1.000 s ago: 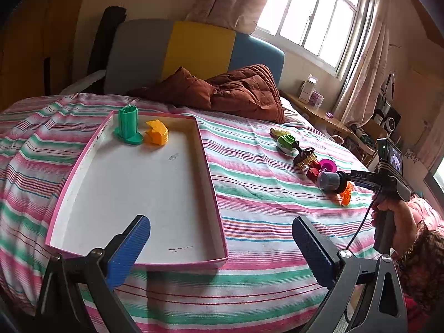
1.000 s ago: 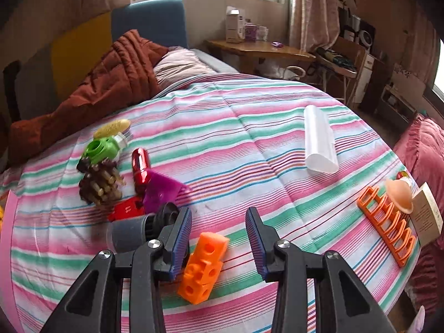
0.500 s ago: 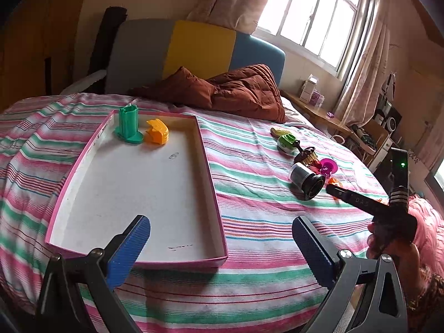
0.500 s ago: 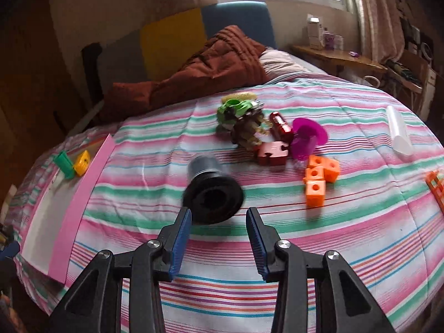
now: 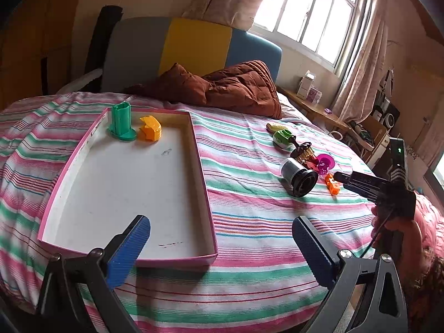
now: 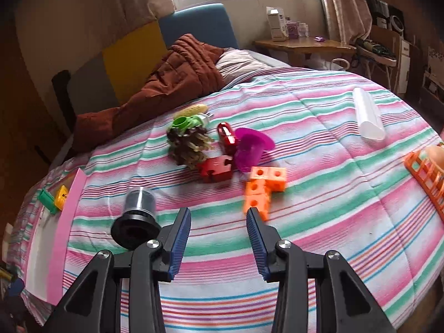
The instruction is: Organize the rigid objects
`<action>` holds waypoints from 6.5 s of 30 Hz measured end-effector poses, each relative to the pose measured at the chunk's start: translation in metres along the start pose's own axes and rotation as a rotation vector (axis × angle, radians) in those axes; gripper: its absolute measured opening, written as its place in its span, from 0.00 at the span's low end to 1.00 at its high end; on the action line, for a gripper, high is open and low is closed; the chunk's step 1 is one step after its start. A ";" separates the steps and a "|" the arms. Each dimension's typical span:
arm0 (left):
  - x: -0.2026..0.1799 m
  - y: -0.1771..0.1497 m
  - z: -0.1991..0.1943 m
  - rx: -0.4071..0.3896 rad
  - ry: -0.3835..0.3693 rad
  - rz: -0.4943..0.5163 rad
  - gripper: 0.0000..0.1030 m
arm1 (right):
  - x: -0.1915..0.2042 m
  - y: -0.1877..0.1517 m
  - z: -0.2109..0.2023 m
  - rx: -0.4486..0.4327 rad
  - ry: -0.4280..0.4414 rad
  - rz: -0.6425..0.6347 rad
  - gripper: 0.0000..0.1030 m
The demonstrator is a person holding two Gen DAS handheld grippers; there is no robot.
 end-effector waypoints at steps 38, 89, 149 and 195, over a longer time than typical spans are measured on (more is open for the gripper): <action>-0.026 -0.003 0.009 0.046 -0.012 0.079 1.00 | -0.031 0.022 0.053 -0.004 -0.186 -0.010 0.58; -0.125 0.015 0.176 0.250 -0.177 0.311 0.42 | -0.043 -0.013 0.046 -0.062 -0.110 0.065 0.43; 0.171 0.106 0.073 0.094 0.325 -0.007 0.44 | -0.034 -0.015 0.043 -0.076 -0.191 -0.006 0.26; 0.095 0.028 0.001 -0.044 0.200 -0.075 1.00 | 0.183 -0.032 -0.013 -0.086 0.206 -0.337 0.26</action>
Point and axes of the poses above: each gripper's, at about its wrist camera, not at the fingertips, and z roughly the way its jaws point, x to its left, y to its top, the point moved 4 cm from there along z, roughly the way its jaws point, and after that the axes turned 11 degrees about -y, right-handed, at the moved point
